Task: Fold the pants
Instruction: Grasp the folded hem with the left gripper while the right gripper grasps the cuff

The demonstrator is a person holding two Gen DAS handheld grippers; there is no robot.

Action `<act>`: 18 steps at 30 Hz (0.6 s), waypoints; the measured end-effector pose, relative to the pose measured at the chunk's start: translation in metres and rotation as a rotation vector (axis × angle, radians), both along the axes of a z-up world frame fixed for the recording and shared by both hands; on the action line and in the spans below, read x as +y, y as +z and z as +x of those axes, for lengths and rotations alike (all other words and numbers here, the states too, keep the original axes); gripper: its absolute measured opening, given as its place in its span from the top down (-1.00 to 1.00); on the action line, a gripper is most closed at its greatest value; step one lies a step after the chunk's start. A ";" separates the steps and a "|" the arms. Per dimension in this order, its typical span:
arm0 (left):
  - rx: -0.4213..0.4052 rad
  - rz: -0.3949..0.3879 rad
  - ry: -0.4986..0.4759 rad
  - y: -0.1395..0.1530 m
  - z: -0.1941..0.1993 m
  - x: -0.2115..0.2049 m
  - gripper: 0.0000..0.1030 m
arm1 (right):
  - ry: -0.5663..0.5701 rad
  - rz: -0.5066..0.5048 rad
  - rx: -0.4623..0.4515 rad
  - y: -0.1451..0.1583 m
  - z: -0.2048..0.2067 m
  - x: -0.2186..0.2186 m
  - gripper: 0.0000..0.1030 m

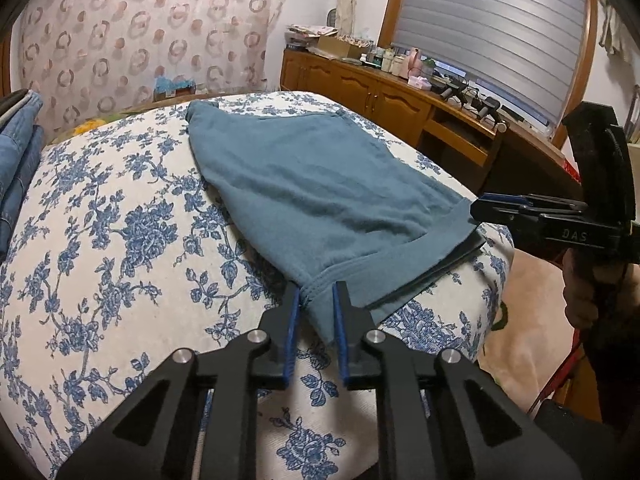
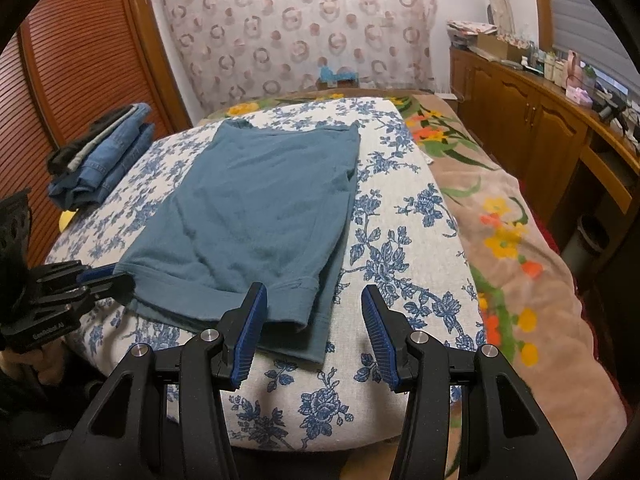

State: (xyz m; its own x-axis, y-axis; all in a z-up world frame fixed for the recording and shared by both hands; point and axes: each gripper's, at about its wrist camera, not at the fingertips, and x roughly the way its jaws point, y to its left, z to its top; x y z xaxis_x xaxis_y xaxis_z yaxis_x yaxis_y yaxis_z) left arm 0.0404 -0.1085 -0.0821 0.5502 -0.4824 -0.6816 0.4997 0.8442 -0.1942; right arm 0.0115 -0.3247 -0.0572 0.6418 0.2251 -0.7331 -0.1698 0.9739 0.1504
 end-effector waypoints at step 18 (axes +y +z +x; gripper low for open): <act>0.021 -0.013 0.009 -0.008 0.002 0.003 0.65 | 0.001 -0.044 0.029 -0.023 -0.001 0.017 0.04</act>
